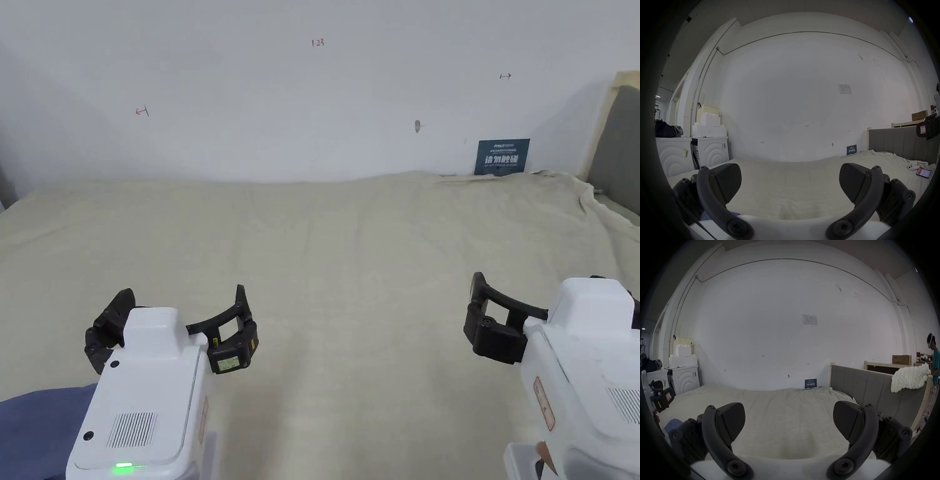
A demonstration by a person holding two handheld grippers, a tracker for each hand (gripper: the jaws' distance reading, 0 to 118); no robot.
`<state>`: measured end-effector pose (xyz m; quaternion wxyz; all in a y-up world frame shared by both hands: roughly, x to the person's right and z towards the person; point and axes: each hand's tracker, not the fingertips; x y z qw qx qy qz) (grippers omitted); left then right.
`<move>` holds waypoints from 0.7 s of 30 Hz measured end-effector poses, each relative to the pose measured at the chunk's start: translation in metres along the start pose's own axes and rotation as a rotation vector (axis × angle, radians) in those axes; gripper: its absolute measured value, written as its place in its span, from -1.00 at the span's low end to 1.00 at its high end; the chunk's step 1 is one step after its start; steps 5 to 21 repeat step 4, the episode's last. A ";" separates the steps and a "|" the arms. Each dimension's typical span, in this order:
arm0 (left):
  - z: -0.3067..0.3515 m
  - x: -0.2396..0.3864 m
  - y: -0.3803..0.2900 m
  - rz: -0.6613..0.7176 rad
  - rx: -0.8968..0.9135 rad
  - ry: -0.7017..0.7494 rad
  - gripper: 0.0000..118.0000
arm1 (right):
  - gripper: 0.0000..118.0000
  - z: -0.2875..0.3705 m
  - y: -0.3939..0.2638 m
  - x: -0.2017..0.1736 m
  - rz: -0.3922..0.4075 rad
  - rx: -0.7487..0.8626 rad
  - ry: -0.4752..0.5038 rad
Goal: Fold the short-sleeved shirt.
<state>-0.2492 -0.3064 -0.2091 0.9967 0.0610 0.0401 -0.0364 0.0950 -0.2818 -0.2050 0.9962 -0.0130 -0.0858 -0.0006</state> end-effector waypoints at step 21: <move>0.000 0.001 0.000 -0.001 0.000 0.001 1.00 | 0.86 0.001 0.000 0.000 0.003 0.005 -0.002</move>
